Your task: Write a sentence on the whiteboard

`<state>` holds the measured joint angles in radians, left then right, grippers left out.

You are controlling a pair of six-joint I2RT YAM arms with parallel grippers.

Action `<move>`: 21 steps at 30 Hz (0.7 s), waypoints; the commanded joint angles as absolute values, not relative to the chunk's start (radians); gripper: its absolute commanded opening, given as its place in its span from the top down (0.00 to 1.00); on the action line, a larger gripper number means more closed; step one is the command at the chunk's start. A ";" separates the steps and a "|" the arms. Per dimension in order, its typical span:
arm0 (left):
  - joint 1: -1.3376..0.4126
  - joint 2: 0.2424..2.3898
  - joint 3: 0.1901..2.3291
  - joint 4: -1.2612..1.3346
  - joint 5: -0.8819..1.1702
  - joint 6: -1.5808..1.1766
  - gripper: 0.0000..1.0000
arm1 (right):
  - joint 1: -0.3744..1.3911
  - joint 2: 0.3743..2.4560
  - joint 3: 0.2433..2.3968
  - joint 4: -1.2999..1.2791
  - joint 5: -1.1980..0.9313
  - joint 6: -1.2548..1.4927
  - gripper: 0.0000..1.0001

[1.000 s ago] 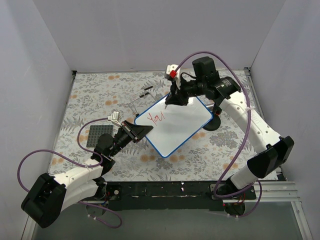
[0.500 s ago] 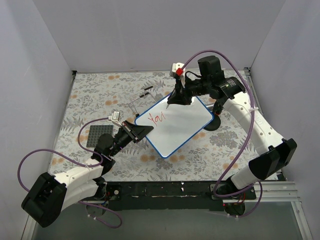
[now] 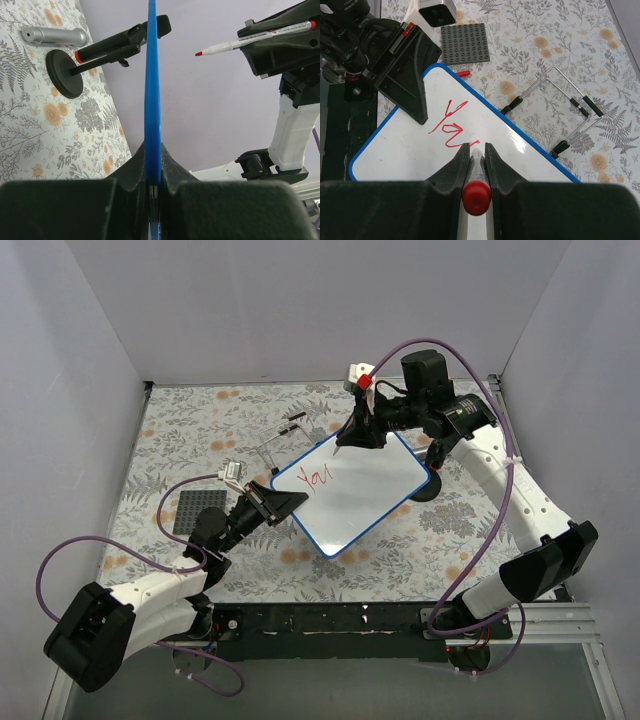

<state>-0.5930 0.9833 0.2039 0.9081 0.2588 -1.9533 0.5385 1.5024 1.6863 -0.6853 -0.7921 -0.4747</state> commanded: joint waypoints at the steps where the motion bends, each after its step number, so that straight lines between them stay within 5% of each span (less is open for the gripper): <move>1: -0.597 0.965 0.229 1.034 0.268 -1.976 1.00 | 0.535 1.491 1.701 -0.660 -0.807 -0.474 0.99; 21: -0.597 1.012 0.241 1.086 0.304 -1.985 1.00 | 0.574 1.606 1.781 -0.644 -0.723 -0.442 0.99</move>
